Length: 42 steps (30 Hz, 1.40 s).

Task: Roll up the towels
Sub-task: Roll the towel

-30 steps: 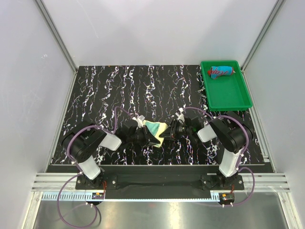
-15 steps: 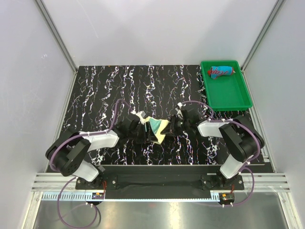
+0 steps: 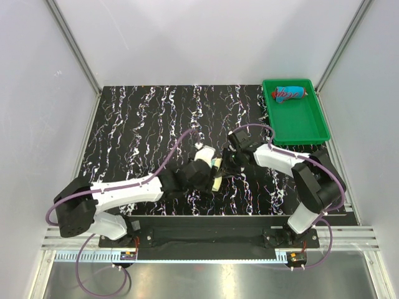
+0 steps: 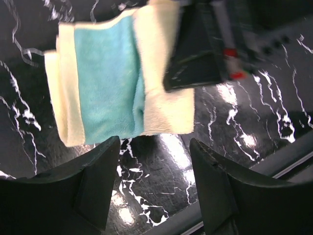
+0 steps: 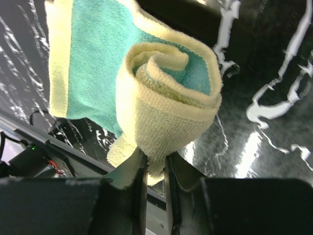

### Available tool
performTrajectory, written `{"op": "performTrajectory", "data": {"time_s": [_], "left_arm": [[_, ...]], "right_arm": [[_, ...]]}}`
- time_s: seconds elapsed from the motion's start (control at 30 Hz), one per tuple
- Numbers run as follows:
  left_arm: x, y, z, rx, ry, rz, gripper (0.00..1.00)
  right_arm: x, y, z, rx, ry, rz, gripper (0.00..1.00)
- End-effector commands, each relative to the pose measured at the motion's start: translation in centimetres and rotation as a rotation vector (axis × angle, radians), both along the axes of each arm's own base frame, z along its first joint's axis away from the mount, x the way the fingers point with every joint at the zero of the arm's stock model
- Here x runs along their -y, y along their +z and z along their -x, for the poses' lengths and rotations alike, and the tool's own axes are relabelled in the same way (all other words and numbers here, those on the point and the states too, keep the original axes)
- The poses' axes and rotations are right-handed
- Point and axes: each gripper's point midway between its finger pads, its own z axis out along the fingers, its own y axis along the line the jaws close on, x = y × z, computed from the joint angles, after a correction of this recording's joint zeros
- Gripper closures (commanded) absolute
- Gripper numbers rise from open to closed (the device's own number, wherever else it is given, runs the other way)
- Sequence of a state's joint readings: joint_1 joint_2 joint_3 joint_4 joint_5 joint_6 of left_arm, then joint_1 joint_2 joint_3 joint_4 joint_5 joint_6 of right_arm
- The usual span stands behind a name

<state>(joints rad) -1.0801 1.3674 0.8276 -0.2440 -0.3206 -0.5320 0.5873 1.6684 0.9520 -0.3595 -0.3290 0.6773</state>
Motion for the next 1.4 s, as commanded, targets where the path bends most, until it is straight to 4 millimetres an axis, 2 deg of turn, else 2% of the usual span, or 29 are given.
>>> {"op": "performTrajectory", "data": {"time_s": [0.0, 0.03, 0.13, 0.17, 0.3, 0.43, 0.57, 0.73, 0.93, 1.03, 1.17, 1.2, 1.3, 1.37], "left_arm": [[0.7, 2.8, -1.0, 0.203, -0.021, -0.068, 0.35], [1.5, 3.3, -1.0, 0.228, -0.033, -0.060, 0.33], [3.6, 2.9, 0.1, 0.255, -0.099, -0.086, 0.32], [3.8, 2.1, 0.0, 0.259, -0.105, -0.119, 0.32], [5.5, 1.2, 0.6, 0.282, -0.132, -0.140, 0.31], [7.1, 1.1, 0.8, 0.305, -0.141, -0.122, 0.30], [7.5, -0.8, 0.4, 0.295, -0.130, -0.185, 0.30], [7.9, -2.1, 0.6, 0.283, -0.144, -0.223, 0.32], [6.5, -4.6, 0.6, 0.264, -0.072, -0.303, 0.36], [5.9, -5.1, 0.5, 0.261, -0.052, -0.323, 0.46], [5.7, -5.4, 0.2, 0.269, -0.035, -0.353, 0.65], [5.7, -5.5, 0.2, 0.268, -0.034, -0.359, 0.73], [5.7, -5.8, 0.2, 0.265, -0.036, -0.365, 0.83], [5.7, -5.6, 0.3, 0.262, -0.037, -0.357, 0.86]], "right_arm": [[0.9, 0.2, 0.6, -0.030, 0.014, 0.083, 0.86], [0.8, 0.5, 0.5, -0.026, 0.016, 0.079, 0.87], [0.6, 0.9, 0.4, -0.033, 0.020, 0.078, 0.86], [0.6, 1.0, 0.4, -0.038, 0.019, 0.081, 0.86], [0.6, 1.6, 0.4, -0.040, 0.019, 0.085, 0.85], [0.5, 2.1, 0.4, -0.036, 0.023, 0.081, 0.85], [0.6, 2.3, 0.6, -0.040, 0.023, 0.083, 0.85], [0.5, 2.5, 0.8, -0.044, 0.029, 0.076, 0.84], [-0.2, 2.6, 1.0, -0.065, 0.043, 0.037, 0.84], [-0.5, 3.0, 1.1, -0.069, 0.050, 0.020, 0.84], [-0.9, 3.4, 1.1, -0.072, 0.059, -0.001, 0.84], [-0.9, 3.4, 1.1, -0.075, 0.061, -0.002, 0.84], [-1.1, 3.6, 1.2, -0.077, 0.062, -0.015, 0.84], [-1.2, 3.8, 1.3, -0.080, 0.066, -0.026, 0.84]]}}
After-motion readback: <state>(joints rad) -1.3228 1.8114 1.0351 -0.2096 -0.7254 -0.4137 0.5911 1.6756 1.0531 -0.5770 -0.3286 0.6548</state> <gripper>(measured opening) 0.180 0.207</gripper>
